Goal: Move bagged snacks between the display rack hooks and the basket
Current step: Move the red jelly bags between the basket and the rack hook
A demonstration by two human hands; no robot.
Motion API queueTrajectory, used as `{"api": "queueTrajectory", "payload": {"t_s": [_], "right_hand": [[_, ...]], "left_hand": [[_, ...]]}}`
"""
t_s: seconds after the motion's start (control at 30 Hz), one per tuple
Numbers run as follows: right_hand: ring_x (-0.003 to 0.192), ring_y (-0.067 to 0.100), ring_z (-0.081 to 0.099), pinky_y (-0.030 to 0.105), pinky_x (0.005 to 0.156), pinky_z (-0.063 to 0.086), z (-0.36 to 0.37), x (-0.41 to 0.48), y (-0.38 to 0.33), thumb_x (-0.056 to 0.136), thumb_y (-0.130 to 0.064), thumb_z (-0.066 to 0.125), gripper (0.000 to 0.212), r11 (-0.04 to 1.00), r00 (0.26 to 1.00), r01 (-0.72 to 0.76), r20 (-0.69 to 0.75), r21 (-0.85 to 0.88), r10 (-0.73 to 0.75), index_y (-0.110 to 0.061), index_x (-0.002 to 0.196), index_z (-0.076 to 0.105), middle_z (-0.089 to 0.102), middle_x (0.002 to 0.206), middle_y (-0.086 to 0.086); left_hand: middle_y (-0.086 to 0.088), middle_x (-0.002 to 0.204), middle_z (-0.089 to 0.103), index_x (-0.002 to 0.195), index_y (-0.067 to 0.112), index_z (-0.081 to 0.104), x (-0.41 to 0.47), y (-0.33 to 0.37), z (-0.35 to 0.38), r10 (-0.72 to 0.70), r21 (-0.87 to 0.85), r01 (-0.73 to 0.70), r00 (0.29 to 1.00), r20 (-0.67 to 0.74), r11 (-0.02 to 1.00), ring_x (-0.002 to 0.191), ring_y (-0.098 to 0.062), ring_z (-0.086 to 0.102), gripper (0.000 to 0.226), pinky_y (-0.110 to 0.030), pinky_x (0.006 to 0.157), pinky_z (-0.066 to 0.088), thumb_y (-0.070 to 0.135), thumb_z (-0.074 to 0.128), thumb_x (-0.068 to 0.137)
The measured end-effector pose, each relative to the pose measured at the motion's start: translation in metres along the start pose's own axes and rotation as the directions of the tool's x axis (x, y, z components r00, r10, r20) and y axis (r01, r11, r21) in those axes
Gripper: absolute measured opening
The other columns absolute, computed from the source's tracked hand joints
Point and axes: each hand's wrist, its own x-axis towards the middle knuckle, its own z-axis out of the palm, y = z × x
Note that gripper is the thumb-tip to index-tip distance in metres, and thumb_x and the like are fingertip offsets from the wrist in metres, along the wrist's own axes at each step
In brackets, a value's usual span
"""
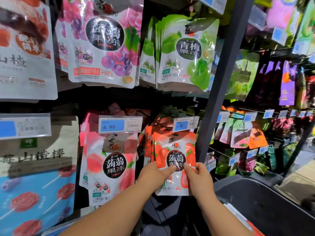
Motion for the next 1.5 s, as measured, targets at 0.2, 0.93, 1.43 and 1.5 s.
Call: {"api": "queueTrajectory", "payload": {"t_s": [0.2, 0.93, 1.43, 1.5], "right_hand": [[0.078, 0.014, 0.058, 0.030, 0.064, 0.041, 0.009, 0.004, 0.001, 0.093, -0.041, 0.062, 0.022, 0.996, 0.999, -0.034, -0.046, -0.077, 0.030, -0.021, 0.101, 0.056, 0.062, 0.084, -0.003], [0.127, 0.017, 0.046, 0.022, 0.084, 0.034, 0.037, -0.001, 0.015, 0.100, -0.023, 0.045, 0.079, 0.971, 0.982, 0.108, 0.174, -0.213, -0.071, -0.036, 0.155, -0.010, 0.021, 0.162, -0.001], [0.136, 0.027, 0.043, 0.030, 0.105, 0.036, 0.064, 0.067, 0.013, 0.100, -0.024, 0.047, 0.073, 0.975, 0.963, 0.048, 0.268, -0.216, 0.012, -0.039, 0.156, 0.003, 0.030, 0.159, 0.003], [0.134, 0.025, 0.045, 0.029, 0.104, 0.036, 0.064, 0.072, 0.014, 0.099, -0.025, 0.050, 0.074, 0.980, 0.961, 0.050, 0.276, -0.194, 0.006, -0.040, 0.156, 0.005, 0.035, 0.156, 0.003]], "left_hand": [[-0.002, 0.124, 0.059, 0.127, 0.017, 0.048, -0.006, 0.006, 0.004, -0.003, 0.149, 0.025, 0.989, -0.147, 0.989, 0.115, -0.022, 0.054, 0.070, -0.030, 0.086, 0.045, 0.066, 0.064, 0.079], [0.000, 0.162, 0.013, 0.154, 0.034, 0.006, 0.017, -0.008, 0.015, 0.056, -0.030, -0.069, 0.950, -0.306, 0.997, 0.146, -0.025, 0.022, 0.084, -0.043, 0.114, 0.030, 0.042, 0.061, 0.090], [-0.007, 0.130, 0.057, 0.146, 0.046, 0.002, 0.060, -0.008, 0.013, -0.096, -0.101, 0.064, 0.930, -0.356, 0.993, 0.094, -0.034, 0.064, 0.076, -0.044, 0.086, 0.052, 0.041, 0.058, 0.094], [-0.007, 0.144, 0.045, 0.148, 0.044, 0.003, 0.063, -0.010, 0.014, -0.065, -0.093, 0.033, 0.926, -0.371, 0.995, 0.099, -0.034, 0.063, 0.077, -0.040, 0.085, 0.050, 0.040, 0.058, 0.094]]}}
